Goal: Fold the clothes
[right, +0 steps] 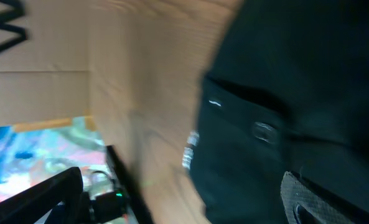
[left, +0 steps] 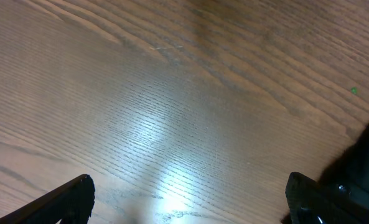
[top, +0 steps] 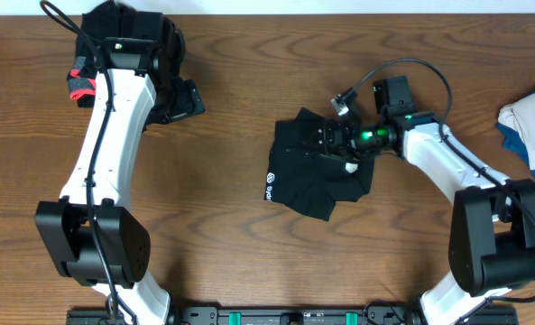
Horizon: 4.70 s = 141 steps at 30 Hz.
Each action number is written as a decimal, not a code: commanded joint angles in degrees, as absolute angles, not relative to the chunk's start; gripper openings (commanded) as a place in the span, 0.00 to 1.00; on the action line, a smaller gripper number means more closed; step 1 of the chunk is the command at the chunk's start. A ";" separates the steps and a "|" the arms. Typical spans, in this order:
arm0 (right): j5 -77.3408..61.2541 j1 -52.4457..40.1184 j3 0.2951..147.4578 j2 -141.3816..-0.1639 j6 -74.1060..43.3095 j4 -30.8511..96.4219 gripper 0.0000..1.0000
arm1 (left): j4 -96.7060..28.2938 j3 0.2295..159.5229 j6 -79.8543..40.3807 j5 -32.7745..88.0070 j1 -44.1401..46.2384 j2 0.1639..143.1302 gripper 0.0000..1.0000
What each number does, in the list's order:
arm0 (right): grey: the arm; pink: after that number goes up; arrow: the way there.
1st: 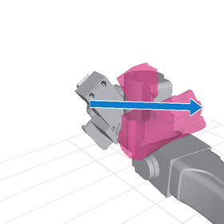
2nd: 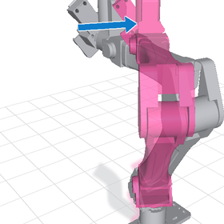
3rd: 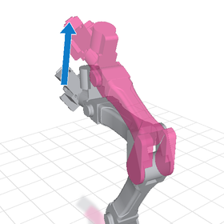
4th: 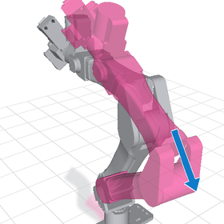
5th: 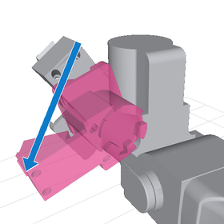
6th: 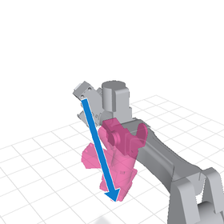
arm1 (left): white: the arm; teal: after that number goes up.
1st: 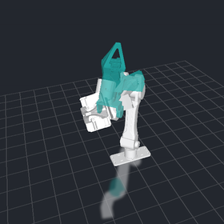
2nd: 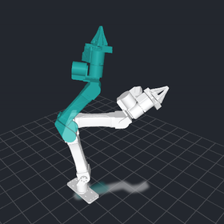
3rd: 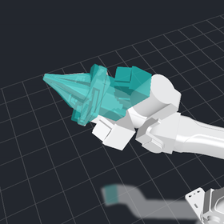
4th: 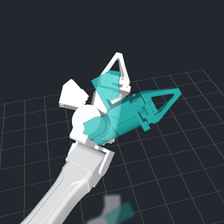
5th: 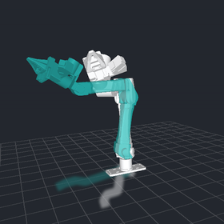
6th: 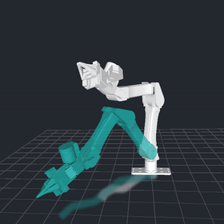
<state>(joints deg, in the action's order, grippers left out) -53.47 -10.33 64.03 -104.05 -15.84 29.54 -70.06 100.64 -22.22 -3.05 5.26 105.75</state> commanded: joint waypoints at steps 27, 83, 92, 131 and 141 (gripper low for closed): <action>-45.93 -9.15 58.37 -103.68 -10.66 25.50 0.99 | -69.82 100.29 -11.68 8.99 5.21 105.25 0.98; -45.23 7.70 66.74 -86.78 -8.69 38.61 0.99 | -38.39 75.85 -5.26 38.87 16.38 110.93 0.98; -45.47 9.15 66.74 -86.78 -8.71 38.83 0.99 | -37.12 75.85 -5.26 41.80 16.38 113.86 0.98; -46.96 9.17 66.74 -86.78 -8.45 39.48 0.99 | -32.58 75.85 -8.49 43.44 20.36 123.13 0.98; -46.96 9.17 66.74 -86.78 -8.45 39.51 0.99 | -31.14 75.85 -8.51 45.01 22.59 124.53 0.98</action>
<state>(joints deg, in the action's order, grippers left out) -45.67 8.78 66.35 -87.70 -9.78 39.42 -31.20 77.17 -8.82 49.32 20.88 120.33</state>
